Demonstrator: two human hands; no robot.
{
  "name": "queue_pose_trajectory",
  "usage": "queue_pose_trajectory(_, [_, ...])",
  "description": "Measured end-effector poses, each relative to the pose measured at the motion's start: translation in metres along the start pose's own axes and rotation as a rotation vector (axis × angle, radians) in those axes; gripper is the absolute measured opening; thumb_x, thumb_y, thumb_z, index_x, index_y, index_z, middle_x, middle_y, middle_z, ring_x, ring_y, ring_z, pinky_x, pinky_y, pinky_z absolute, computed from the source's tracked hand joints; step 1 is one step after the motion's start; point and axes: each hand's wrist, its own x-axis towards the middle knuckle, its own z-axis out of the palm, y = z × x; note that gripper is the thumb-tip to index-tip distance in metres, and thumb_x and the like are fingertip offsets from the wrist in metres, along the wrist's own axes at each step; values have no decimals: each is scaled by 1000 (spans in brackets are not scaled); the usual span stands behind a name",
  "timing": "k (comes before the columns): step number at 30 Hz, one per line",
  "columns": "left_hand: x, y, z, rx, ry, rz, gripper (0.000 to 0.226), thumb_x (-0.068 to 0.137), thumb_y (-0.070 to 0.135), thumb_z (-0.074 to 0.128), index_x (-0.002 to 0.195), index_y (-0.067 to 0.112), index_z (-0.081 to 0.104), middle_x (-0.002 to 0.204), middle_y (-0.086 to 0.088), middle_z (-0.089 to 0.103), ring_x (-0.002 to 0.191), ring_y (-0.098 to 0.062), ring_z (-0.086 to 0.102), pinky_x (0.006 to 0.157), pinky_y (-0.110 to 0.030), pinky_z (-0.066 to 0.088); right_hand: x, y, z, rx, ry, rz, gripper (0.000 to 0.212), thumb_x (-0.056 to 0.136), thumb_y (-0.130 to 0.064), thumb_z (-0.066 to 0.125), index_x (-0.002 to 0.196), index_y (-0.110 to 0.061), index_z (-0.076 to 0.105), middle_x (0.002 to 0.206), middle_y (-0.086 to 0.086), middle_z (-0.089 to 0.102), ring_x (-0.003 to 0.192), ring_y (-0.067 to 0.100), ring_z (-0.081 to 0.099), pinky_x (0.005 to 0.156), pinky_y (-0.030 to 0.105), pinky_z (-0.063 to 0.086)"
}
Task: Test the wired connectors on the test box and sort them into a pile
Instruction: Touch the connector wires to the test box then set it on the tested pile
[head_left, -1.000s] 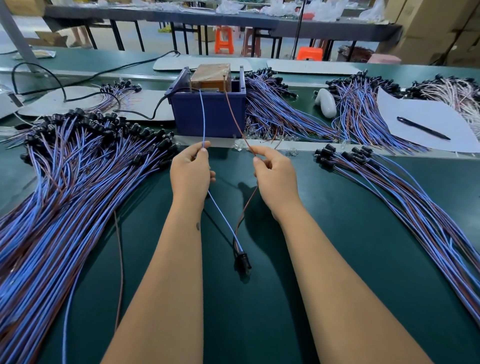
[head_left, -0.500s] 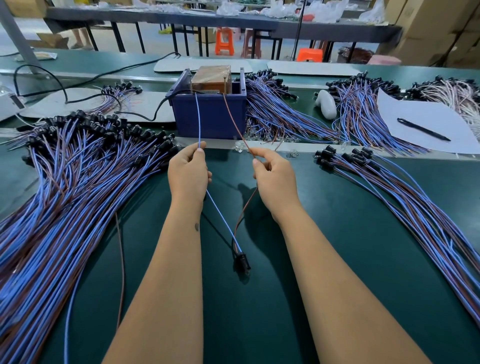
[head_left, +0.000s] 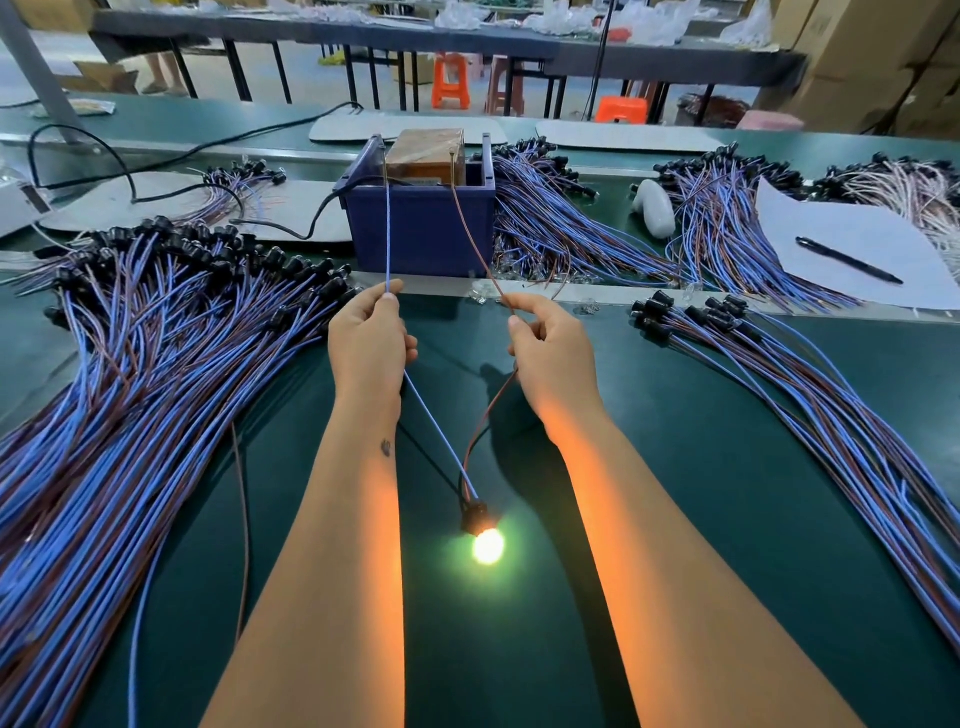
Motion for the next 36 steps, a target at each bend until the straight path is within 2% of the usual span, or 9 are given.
queue_pose_trajectory(12, [-1,1,-1,-7,-8,-11,26,101,12,44,104,20,68,53,8,45,43,-3,45,45,-17,44,-2,-2,-1,8,-3,6,30,100,-16,46,124,-26,61,74,-1,54,68,13,51,63,27,46])
queue_pose_trajectory(18, [-8,1,3,95,-110,55,26,100,19,48,91,31,70,57,13,47,50,-3,46,54,-20,44,-7,-9,2,146,18,-19,25,96,-12,51,108,-28,66,69,1,52,66,16,48,69,42,50])
queue_pose_trajectory(21, [-17,-1,11,130,-232,82,25,100,25,52,87,32,73,59,18,53,59,-6,48,59,-23,43,-13,-15,5,233,3,-49,20,94,-9,56,102,-24,68,66,-3,56,63,12,51,65,37,48])
queue_pose_trajectory(26, [-27,1,21,61,-409,54,24,100,26,51,91,18,73,50,16,48,42,0,39,41,-12,32,-19,-18,10,275,-66,-63,12,91,-3,63,89,-15,65,69,-5,63,62,3,57,60,23,47])
queue_pose_trajectory(28, [-28,1,21,29,-398,51,22,100,20,53,87,15,70,48,16,49,40,0,40,40,-11,32,-19,-18,8,297,-75,-56,10,92,-3,61,91,-11,68,73,-1,65,63,5,58,60,22,48])
queue_pose_trajectory(31, [-25,4,17,-103,-324,-6,26,100,16,52,78,15,65,50,10,46,42,-5,38,43,-16,32,-18,-17,4,317,-102,-17,19,93,1,55,101,-12,67,74,1,62,54,9,52,55,22,45])
queue_pose_trajectory(33, [-21,7,15,-234,-275,-45,26,101,15,51,77,14,62,50,7,46,45,-7,39,44,-18,33,-19,-17,3,235,-206,-61,32,89,0,64,116,-18,65,77,-3,59,58,9,49,60,25,47])
queue_pose_trajectory(35, [-18,7,13,-308,-222,-59,27,101,13,51,75,14,58,50,8,47,45,-6,41,47,-21,36,-22,-19,5,229,-353,-144,48,84,-3,71,124,-27,62,77,-15,61,60,-2,49,62,18,46])
queue_pose_trajectory(36, [-17,7,12,-316,-200,-62,28,101,13,52,74,14,56,51,8,48,45,-5,42,48,-21,38,-22,-20,6,274,-394,-159,47,86,-4,70,124,-30,61,77,-18,63,62,-3,51,62,16,47])
